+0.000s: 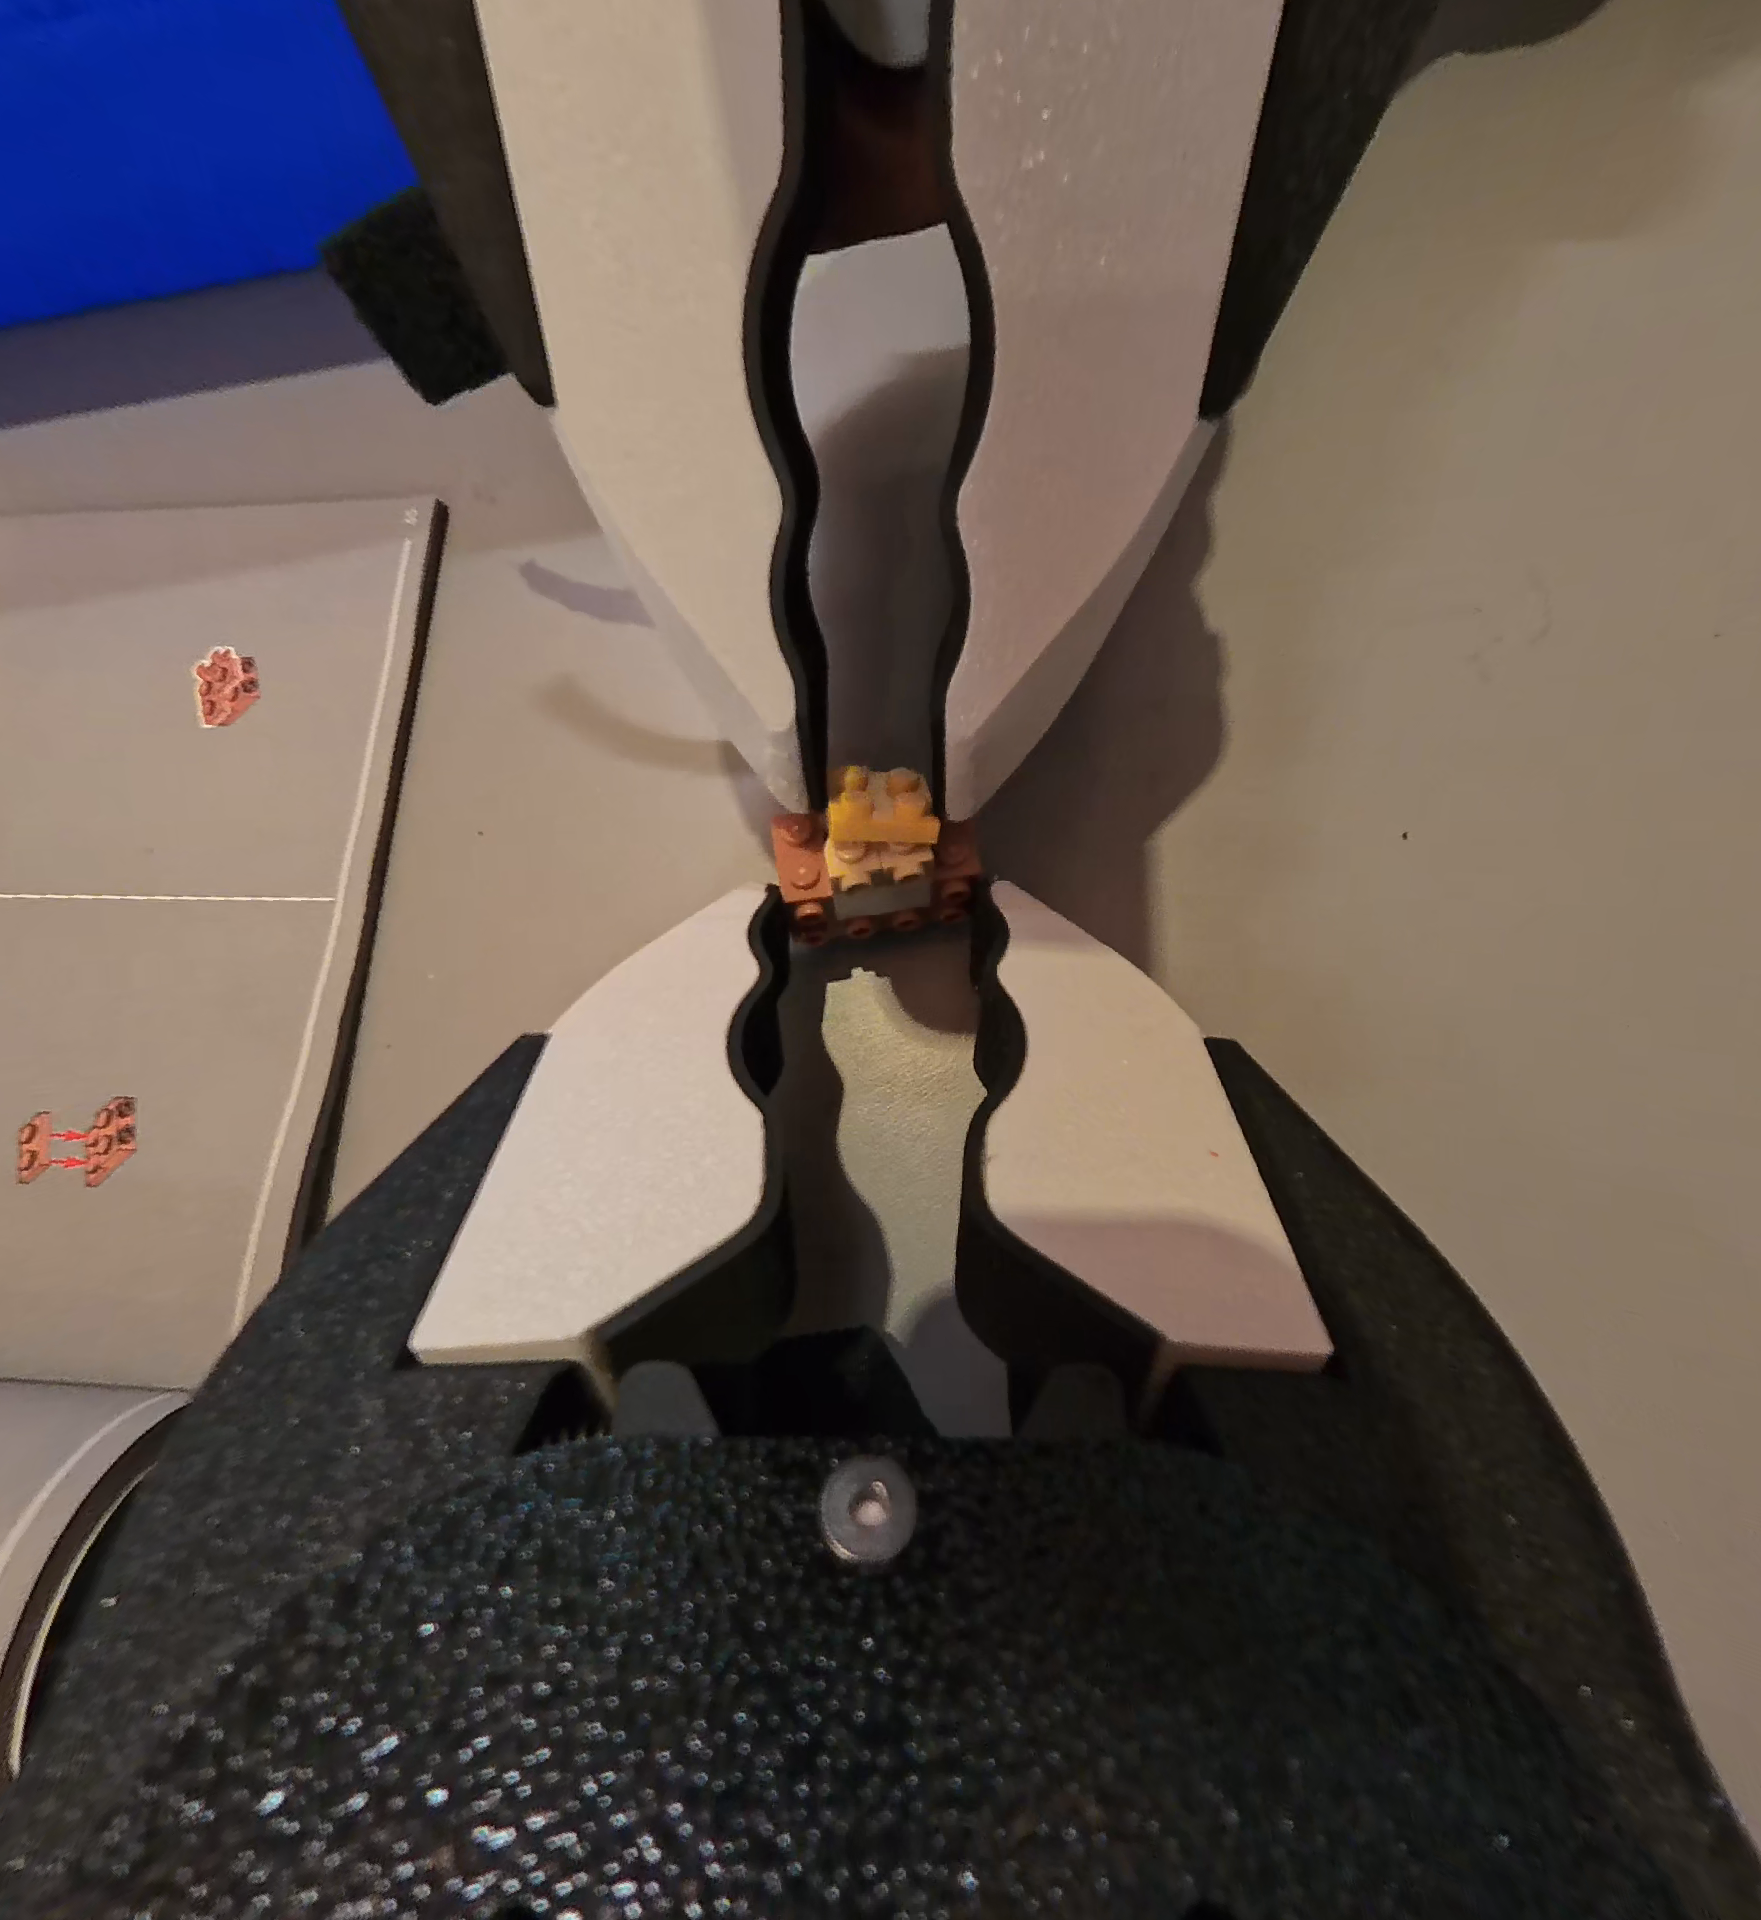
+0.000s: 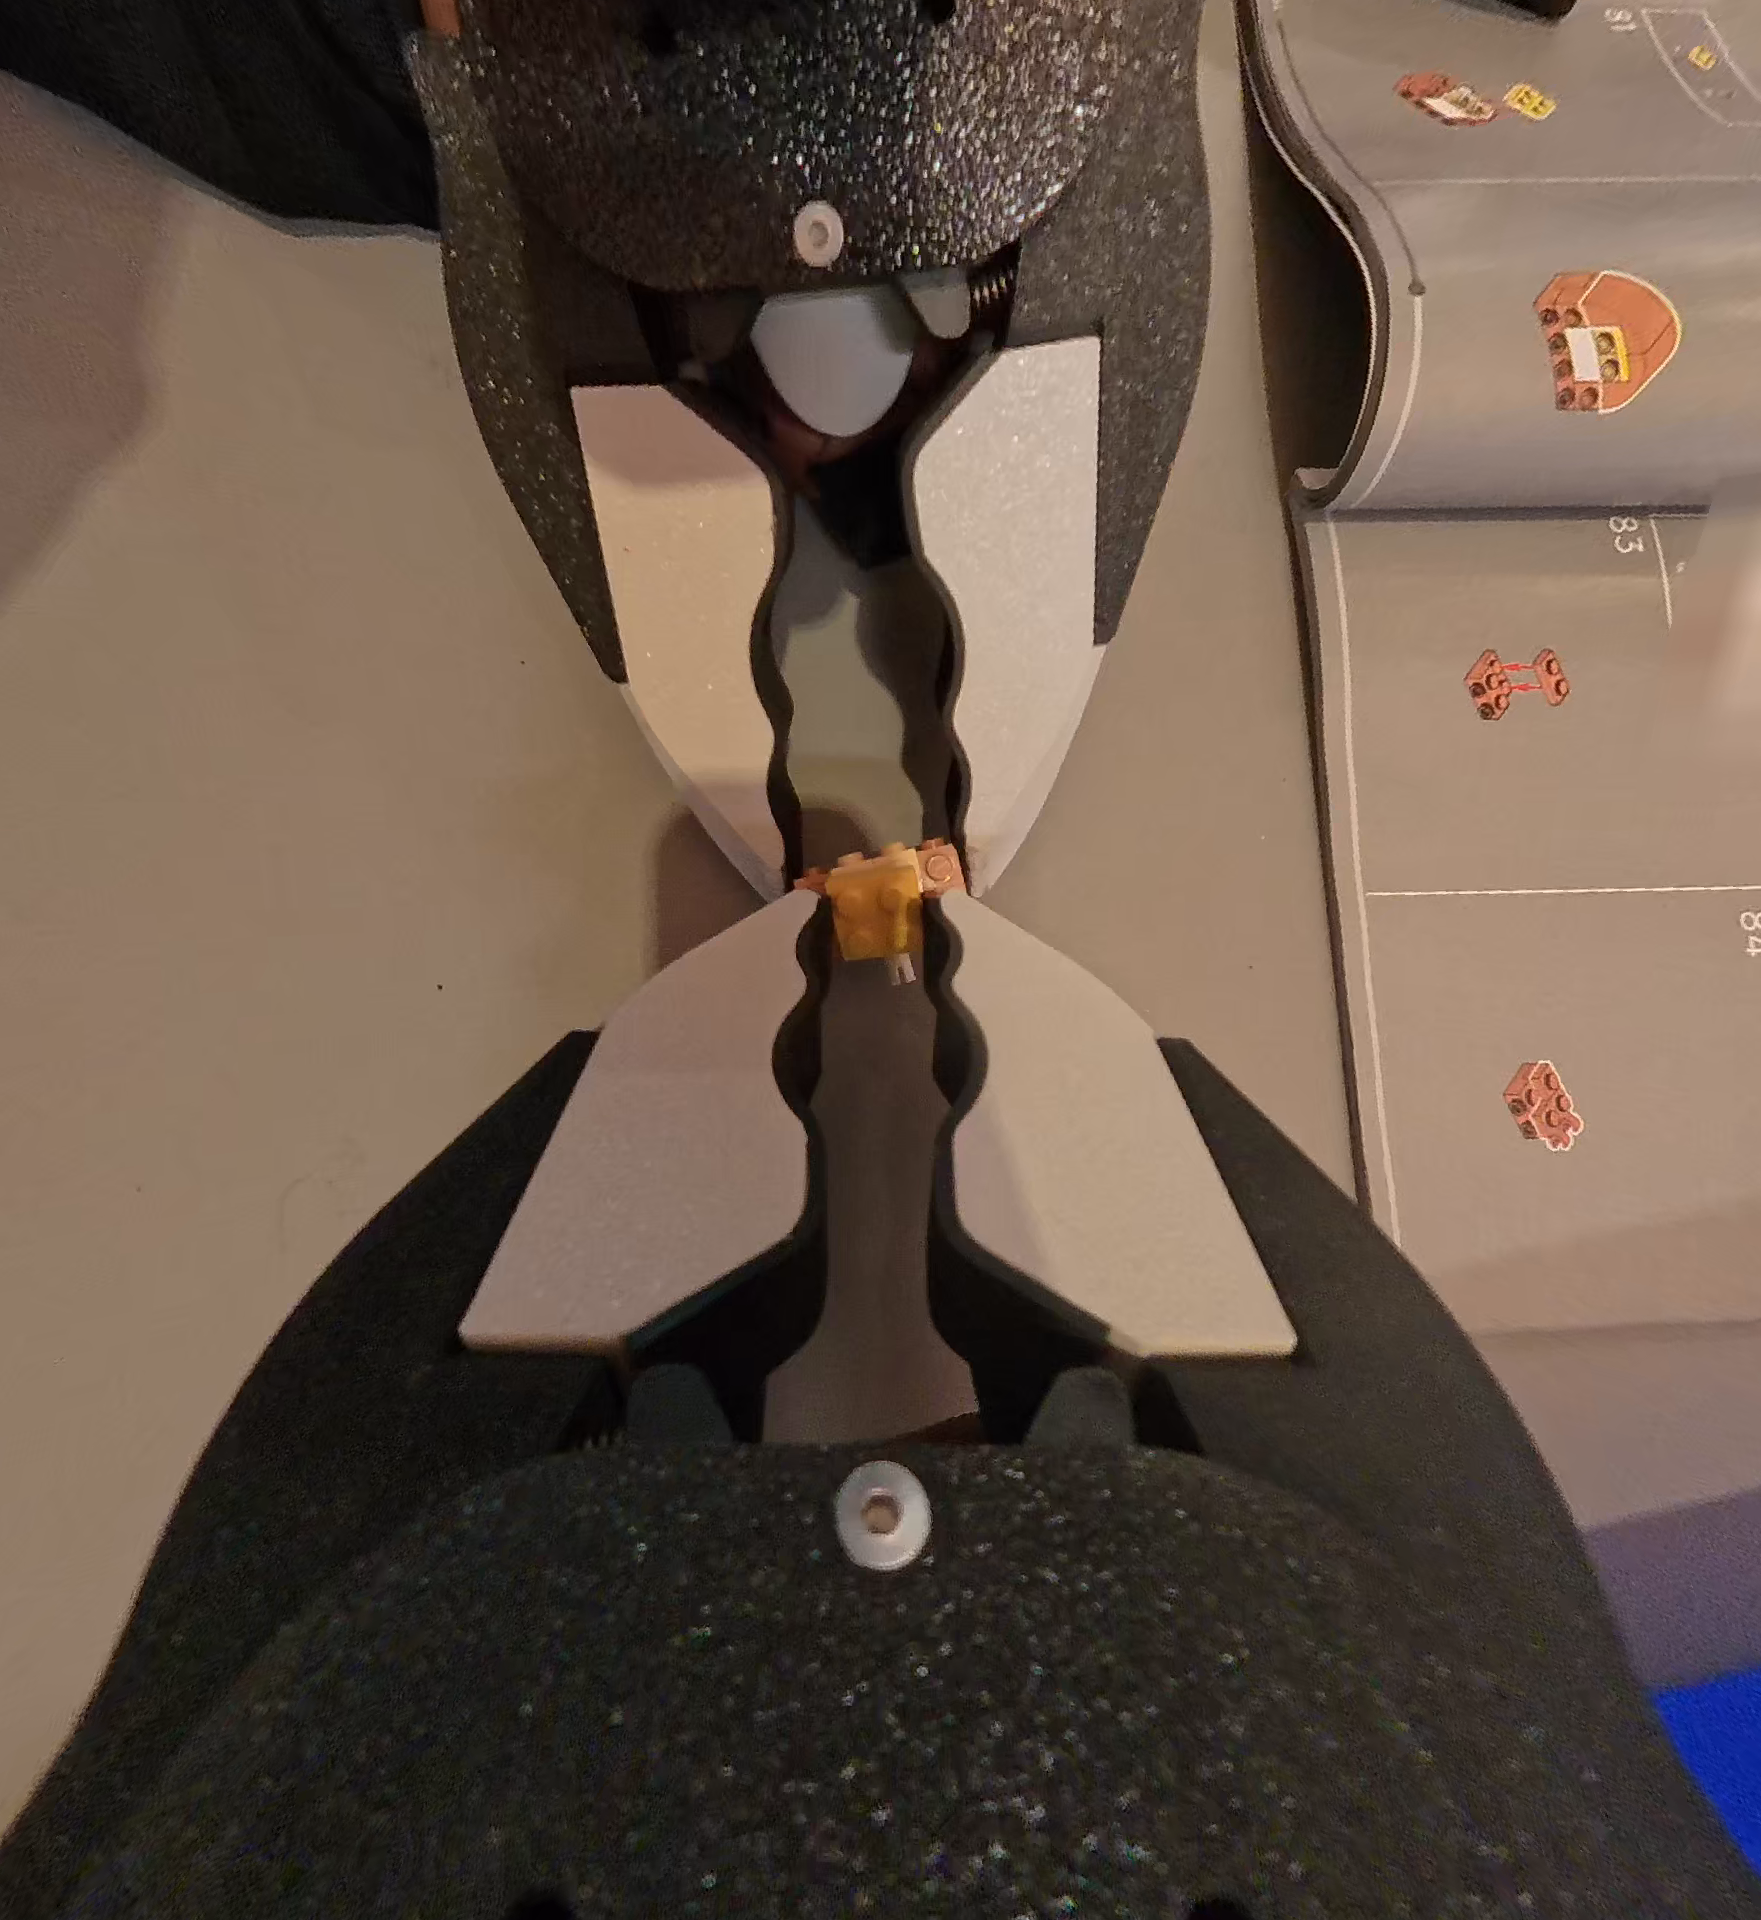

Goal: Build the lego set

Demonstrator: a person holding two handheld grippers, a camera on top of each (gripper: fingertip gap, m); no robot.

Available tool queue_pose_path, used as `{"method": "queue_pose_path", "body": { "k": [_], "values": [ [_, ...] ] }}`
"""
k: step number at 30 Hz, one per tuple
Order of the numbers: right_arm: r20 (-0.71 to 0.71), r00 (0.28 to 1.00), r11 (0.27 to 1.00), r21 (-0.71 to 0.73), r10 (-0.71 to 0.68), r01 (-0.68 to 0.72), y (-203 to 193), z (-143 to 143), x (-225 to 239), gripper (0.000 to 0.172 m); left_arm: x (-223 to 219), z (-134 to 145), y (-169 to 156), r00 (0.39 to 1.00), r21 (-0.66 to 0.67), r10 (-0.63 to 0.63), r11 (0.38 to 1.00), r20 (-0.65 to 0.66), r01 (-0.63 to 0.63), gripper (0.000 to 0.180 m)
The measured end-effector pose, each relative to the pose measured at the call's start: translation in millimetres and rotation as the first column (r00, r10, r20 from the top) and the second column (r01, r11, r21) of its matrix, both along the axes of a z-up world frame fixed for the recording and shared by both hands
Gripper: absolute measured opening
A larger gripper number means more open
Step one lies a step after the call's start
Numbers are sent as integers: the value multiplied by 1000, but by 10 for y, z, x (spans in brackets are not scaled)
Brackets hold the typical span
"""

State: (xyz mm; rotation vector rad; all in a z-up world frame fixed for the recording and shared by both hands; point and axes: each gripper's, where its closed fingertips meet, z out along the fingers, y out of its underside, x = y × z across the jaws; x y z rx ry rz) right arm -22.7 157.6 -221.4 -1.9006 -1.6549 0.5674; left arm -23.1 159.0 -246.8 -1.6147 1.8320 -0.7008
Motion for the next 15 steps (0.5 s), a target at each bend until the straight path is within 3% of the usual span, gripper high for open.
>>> {"method": "queue_pose_path", "body": {
  "k": [15],
  "values": [
    [15,1000,1000,-14,21,-21,-39,-25,-21,16,-1,-22,-37,999,34,-25,999,-28,26,33]
  ]
}}
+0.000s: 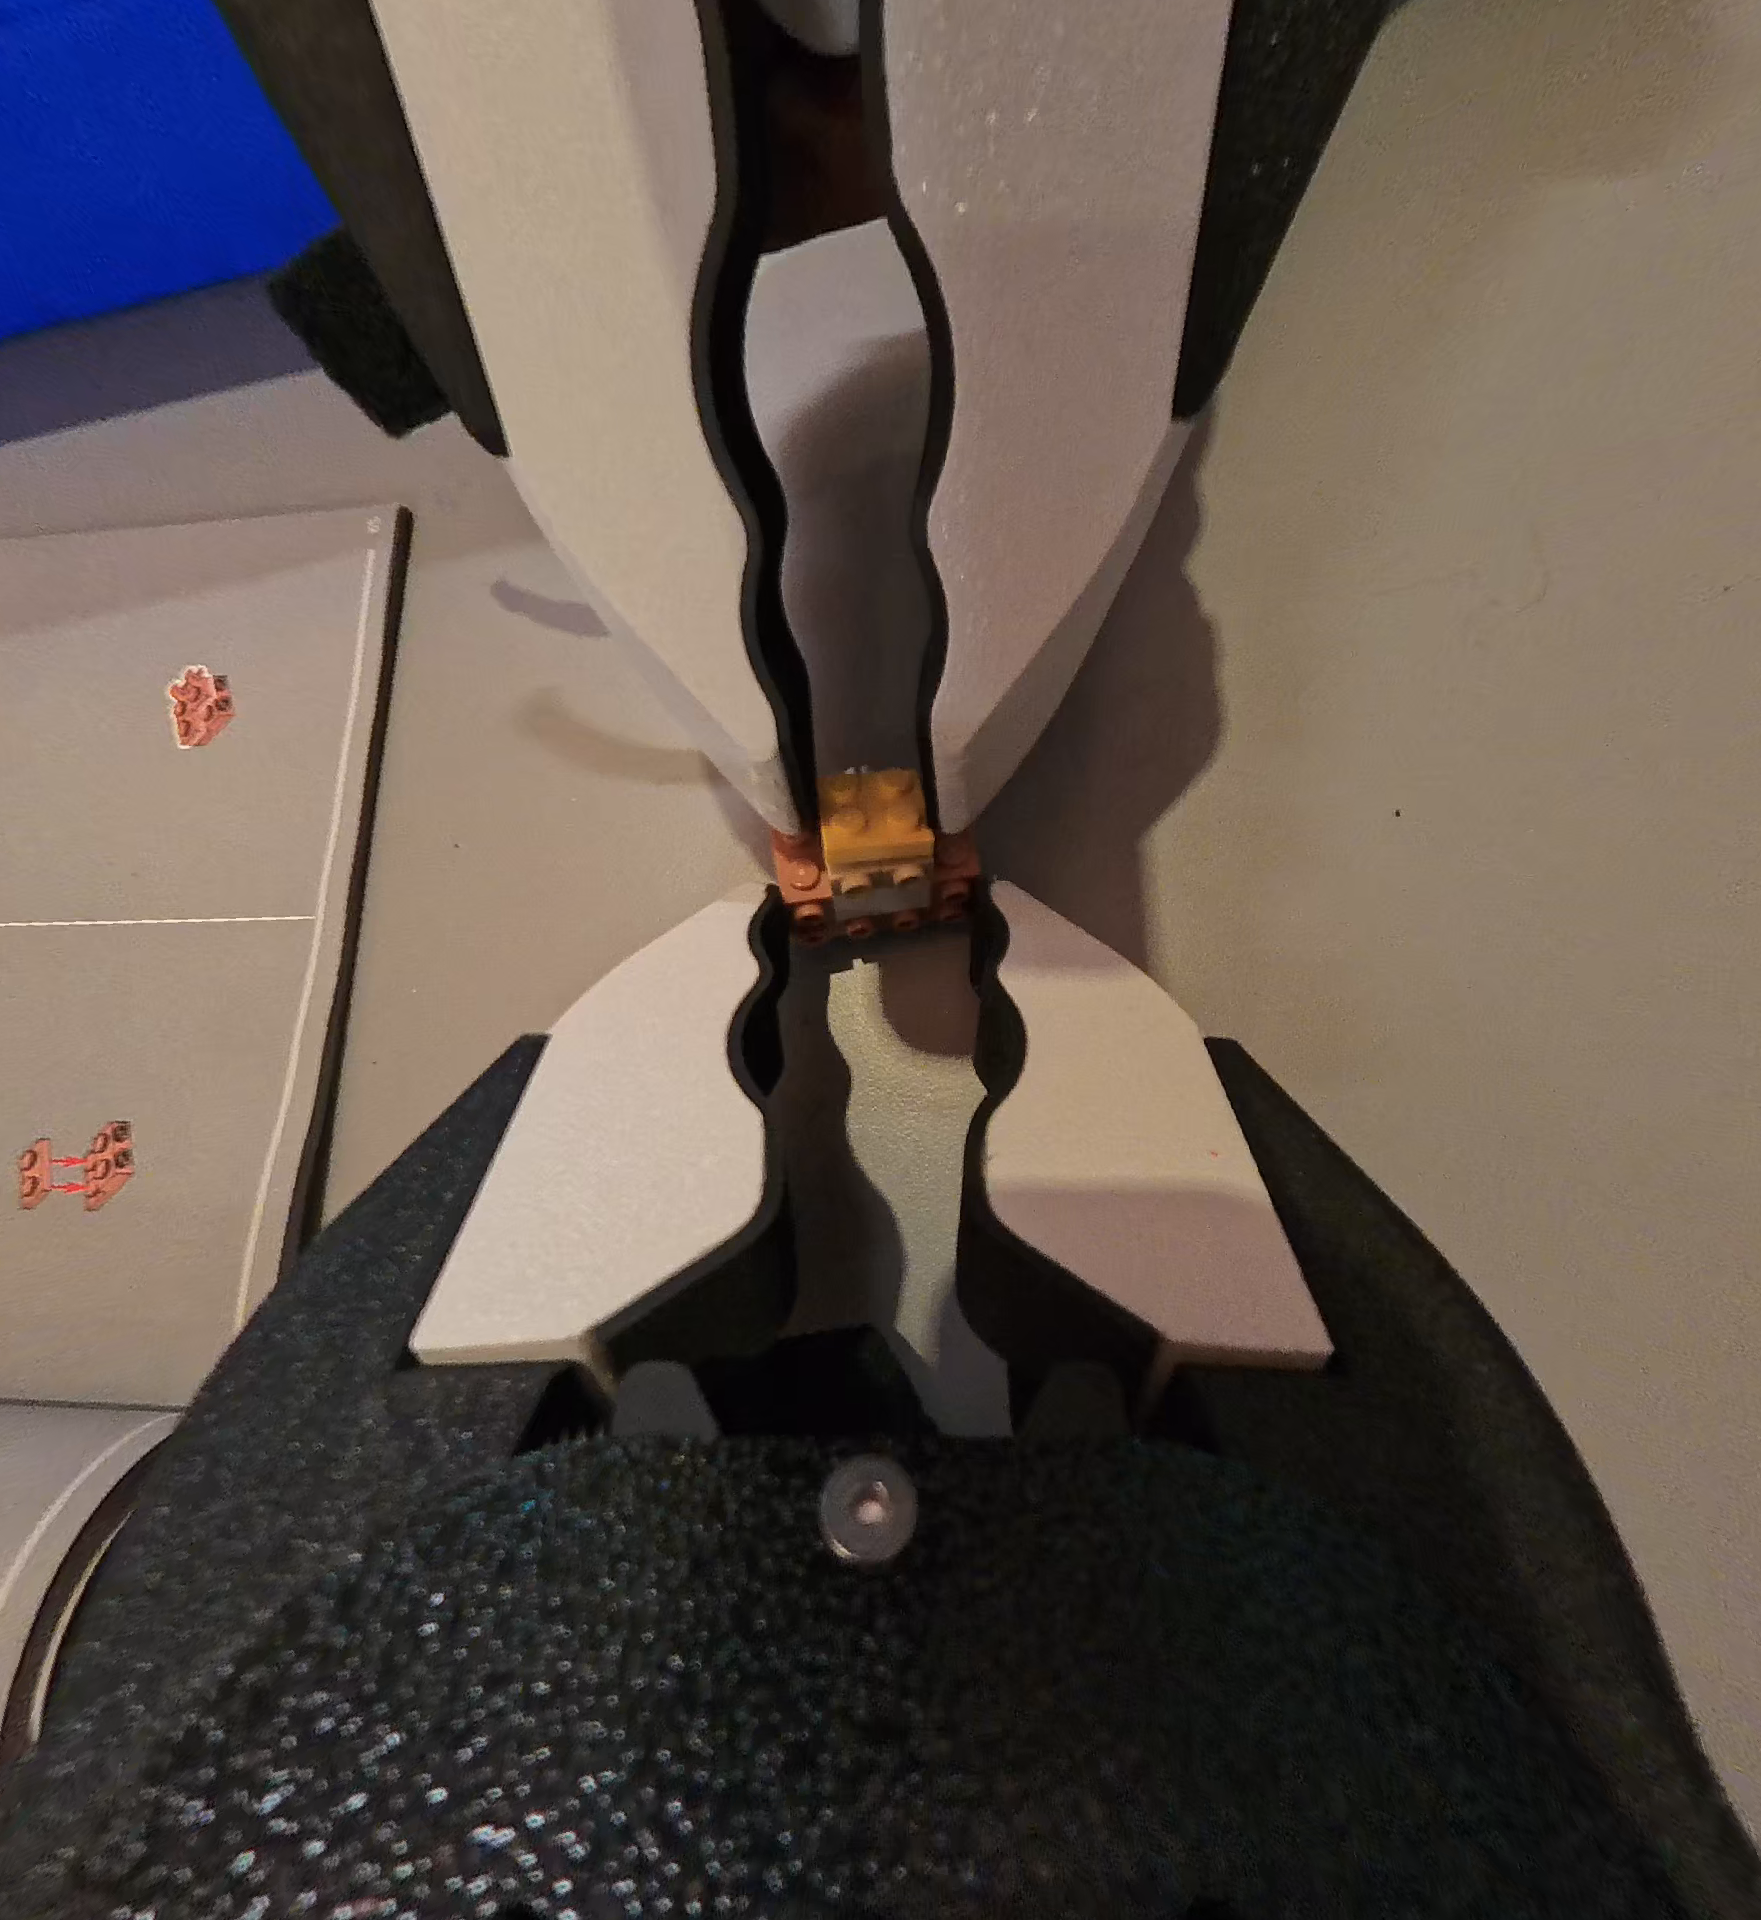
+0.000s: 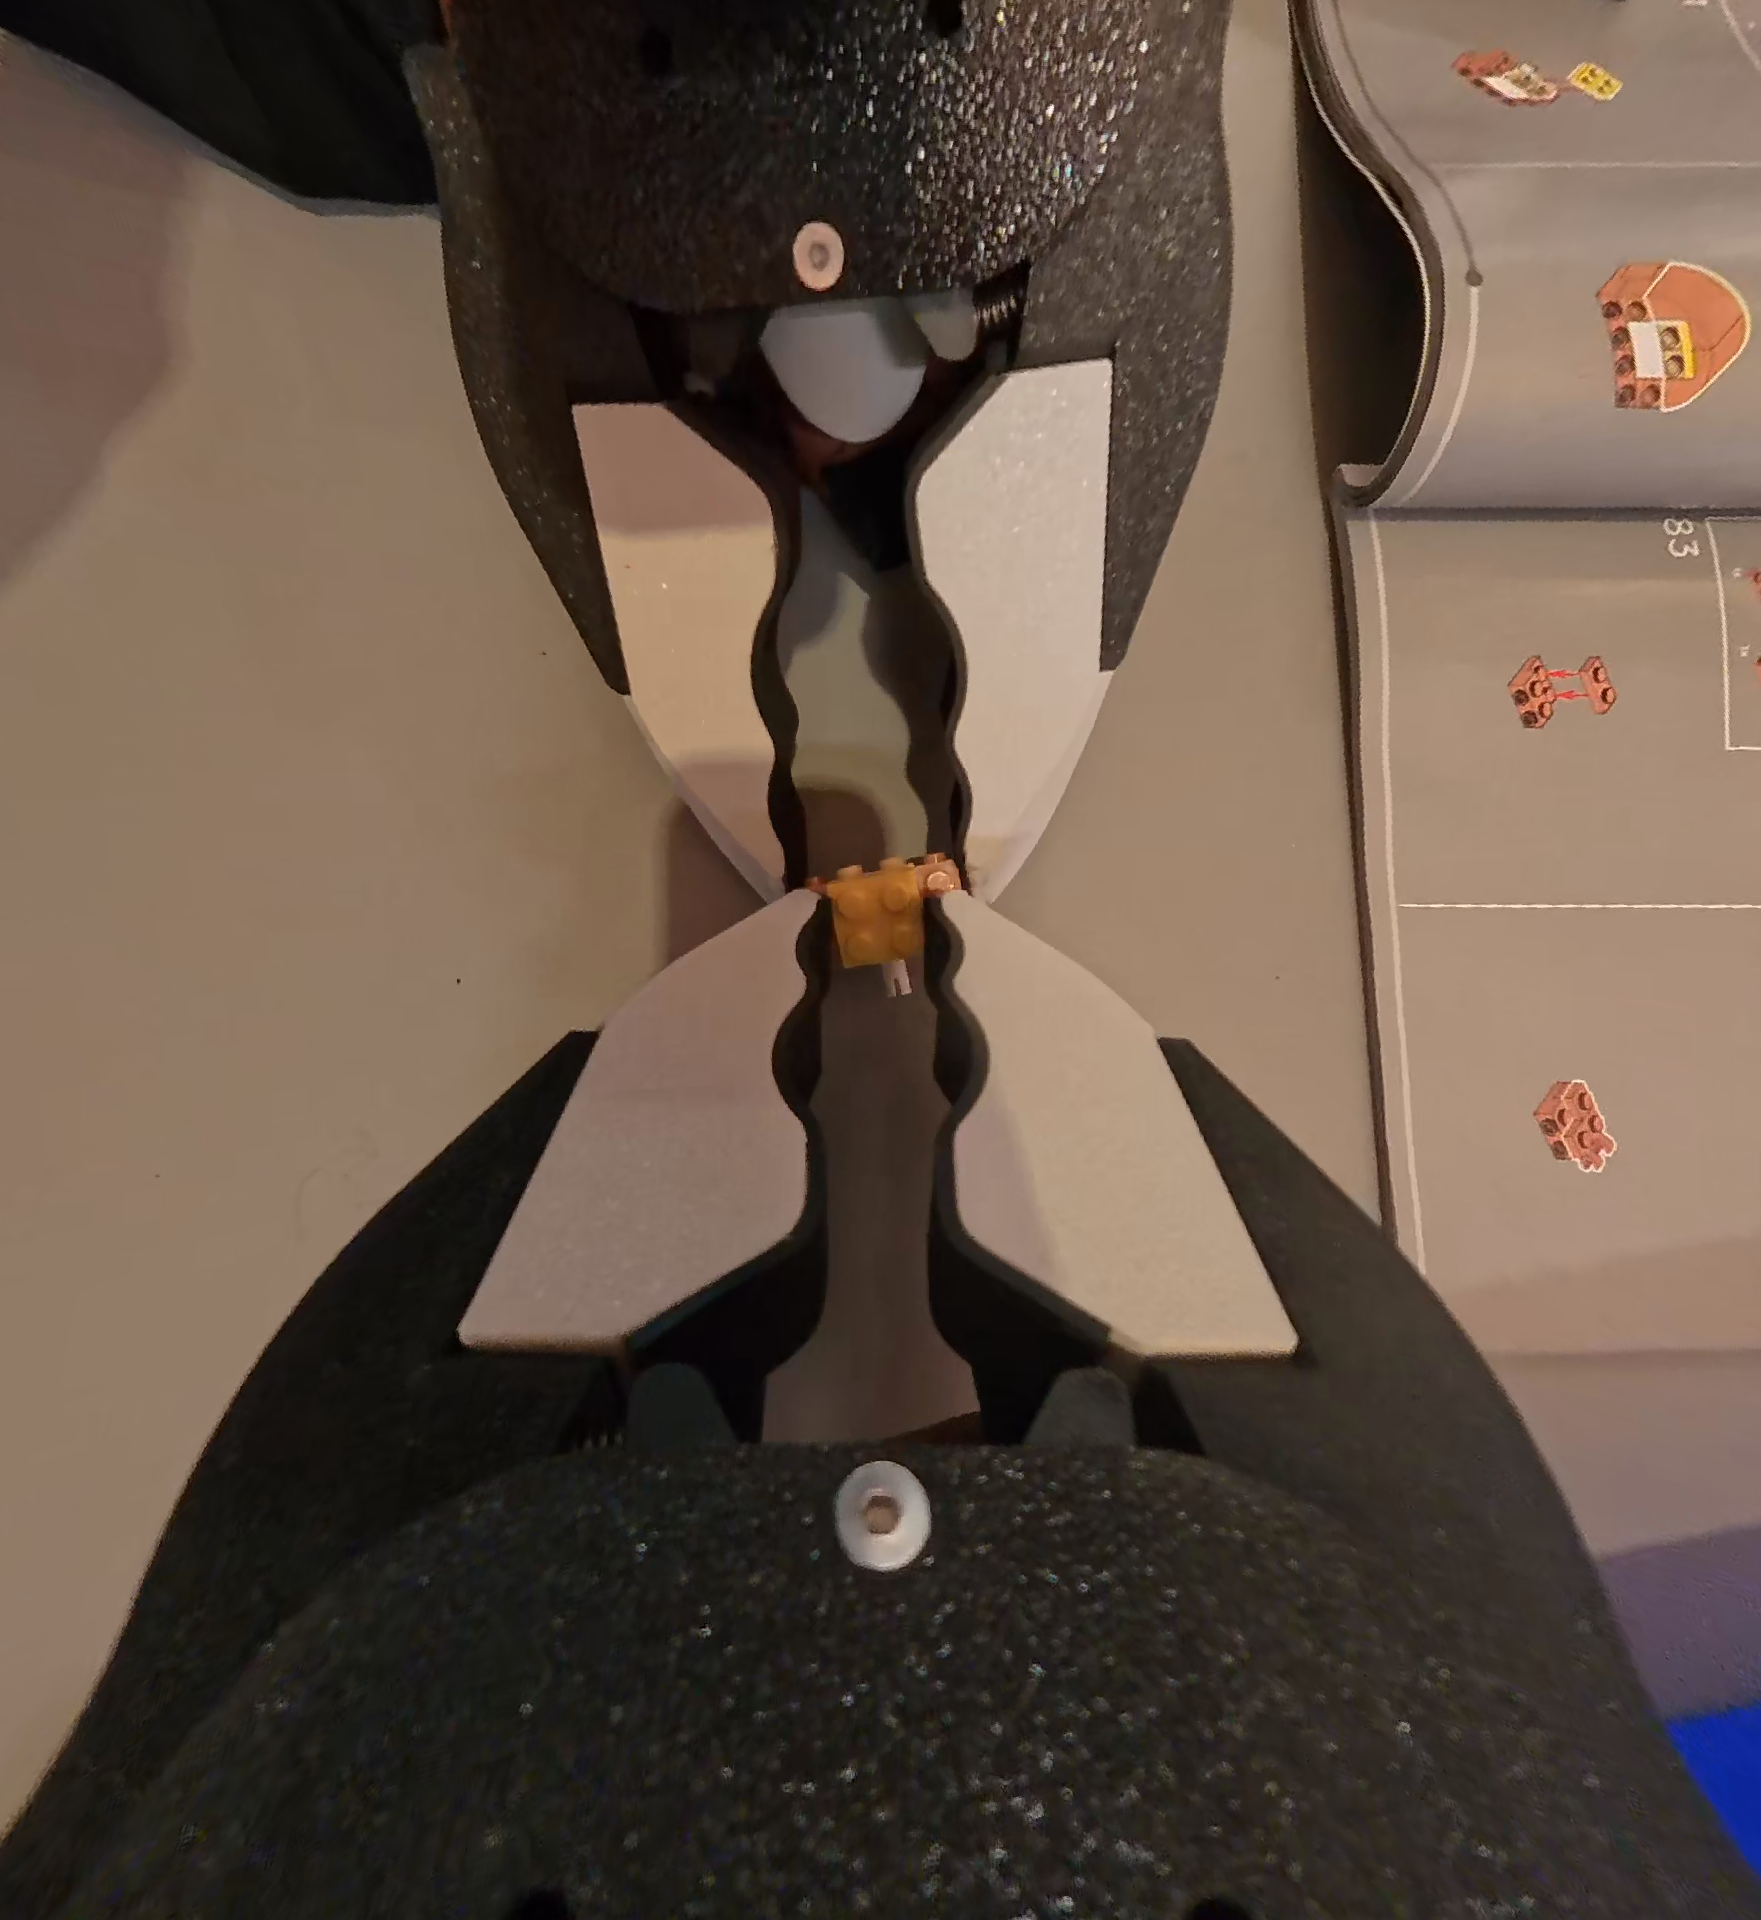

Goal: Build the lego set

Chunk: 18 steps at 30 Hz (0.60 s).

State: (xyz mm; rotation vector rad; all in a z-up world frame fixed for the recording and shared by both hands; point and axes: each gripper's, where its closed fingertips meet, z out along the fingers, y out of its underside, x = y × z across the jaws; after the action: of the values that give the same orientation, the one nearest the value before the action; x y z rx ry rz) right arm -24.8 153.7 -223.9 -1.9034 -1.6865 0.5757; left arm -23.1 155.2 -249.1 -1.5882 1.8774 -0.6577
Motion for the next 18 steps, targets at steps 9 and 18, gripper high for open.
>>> {"method": "queue_pose_path", "body": {
  "k": [9,18],
  "values": [
    [38,999,999,36,29,-31,0,-3,-8,16,-4,-2,-1,1000,4,1,1000,-9,-1,33],
    [166,985,999,7,48,-49,-10,-9,0,15,-4,1,0,1000,29,2,1000,-22,-1,33]
  ]
}}
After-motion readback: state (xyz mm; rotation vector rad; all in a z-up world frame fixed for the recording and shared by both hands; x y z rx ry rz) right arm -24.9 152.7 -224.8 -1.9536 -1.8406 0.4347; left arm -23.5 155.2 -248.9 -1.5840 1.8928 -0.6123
